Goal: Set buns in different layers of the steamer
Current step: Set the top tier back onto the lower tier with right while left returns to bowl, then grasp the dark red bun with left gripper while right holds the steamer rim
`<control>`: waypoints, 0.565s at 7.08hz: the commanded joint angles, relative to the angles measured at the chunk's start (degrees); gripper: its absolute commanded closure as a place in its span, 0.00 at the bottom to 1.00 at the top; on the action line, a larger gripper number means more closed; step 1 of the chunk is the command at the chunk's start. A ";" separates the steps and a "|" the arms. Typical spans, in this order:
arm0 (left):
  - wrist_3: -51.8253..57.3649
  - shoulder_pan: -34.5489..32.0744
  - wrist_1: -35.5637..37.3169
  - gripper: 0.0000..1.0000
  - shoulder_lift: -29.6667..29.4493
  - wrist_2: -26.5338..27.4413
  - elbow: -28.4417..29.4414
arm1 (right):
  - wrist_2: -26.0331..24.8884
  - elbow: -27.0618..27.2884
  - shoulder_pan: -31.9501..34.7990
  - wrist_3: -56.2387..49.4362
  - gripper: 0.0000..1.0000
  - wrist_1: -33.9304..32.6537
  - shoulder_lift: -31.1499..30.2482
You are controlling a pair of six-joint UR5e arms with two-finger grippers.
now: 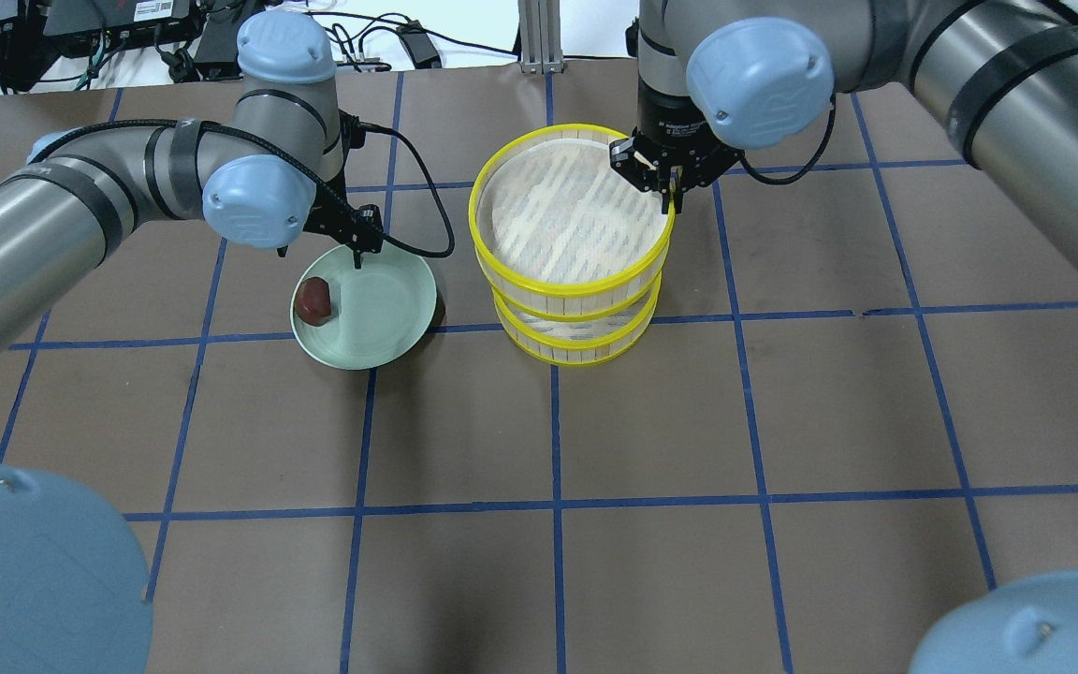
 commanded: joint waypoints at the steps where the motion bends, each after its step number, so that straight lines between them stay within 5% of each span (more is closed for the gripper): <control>1: 1.49 0.57 -0.11 0.00 -0.68 0.19 -1.56 | -0.31 0.40 0.42 -0.31 1.00 -2.84 2.79; 4: 1.75 1.53 -0.11 0.00 -2.70 0.19 -1.56 | -3.66 0.49 0.34 -0.58 1.00 -5.23 4.82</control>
